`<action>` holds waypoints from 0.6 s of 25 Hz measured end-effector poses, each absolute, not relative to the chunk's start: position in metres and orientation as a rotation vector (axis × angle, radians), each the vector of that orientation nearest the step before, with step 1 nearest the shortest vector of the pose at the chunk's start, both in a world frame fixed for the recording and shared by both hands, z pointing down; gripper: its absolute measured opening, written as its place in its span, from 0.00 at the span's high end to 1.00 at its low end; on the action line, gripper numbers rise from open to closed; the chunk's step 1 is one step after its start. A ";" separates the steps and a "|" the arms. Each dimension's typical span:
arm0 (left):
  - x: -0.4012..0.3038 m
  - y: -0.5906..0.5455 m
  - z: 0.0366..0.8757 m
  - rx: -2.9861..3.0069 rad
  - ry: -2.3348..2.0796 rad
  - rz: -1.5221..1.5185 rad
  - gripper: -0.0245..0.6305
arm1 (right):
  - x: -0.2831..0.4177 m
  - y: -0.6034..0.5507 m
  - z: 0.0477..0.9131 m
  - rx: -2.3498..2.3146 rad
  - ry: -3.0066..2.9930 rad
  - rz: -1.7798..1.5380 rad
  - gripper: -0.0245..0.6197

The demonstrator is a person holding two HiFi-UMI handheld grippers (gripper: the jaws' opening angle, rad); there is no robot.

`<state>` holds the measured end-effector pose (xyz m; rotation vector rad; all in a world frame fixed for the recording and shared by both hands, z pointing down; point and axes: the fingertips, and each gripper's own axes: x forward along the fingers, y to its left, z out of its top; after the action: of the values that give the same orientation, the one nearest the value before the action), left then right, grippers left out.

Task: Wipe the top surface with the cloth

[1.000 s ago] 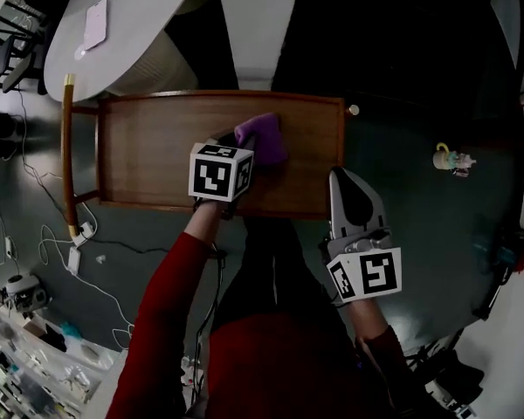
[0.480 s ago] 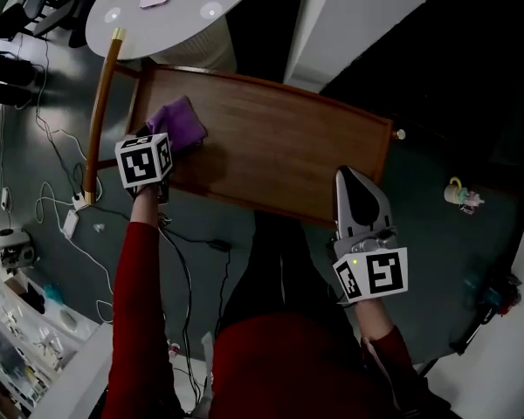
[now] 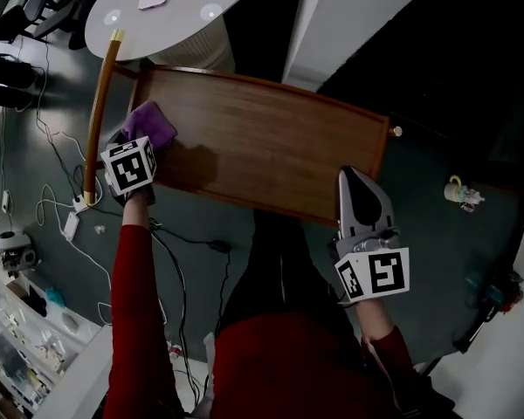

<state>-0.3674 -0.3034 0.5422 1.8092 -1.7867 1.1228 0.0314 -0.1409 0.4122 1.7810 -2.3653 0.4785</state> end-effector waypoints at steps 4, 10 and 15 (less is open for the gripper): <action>-0.286 -0.283 0.500 2.050 -1.650 0.941 0.87 | 0.050 -0.131 0.409 1.878 -2.314 0.472 0.94; -0.091 -0.199 0.480 2.249 -0.983 0.615 0.87 | 0.084 -0.102 0.393 2.057 -2.202 0.429 0.94; 0.023 -0.121 0.487 2.281 -0.542 0.627 0.87 | 0.109 -0.075 0.381 2.175 -2.117 0.390 0.94</action>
<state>0.0232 -0.1208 0.4872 2.2813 -0.5416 0.6265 0.1092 -0.0752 0.3815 2.1753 -2.1174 0.3900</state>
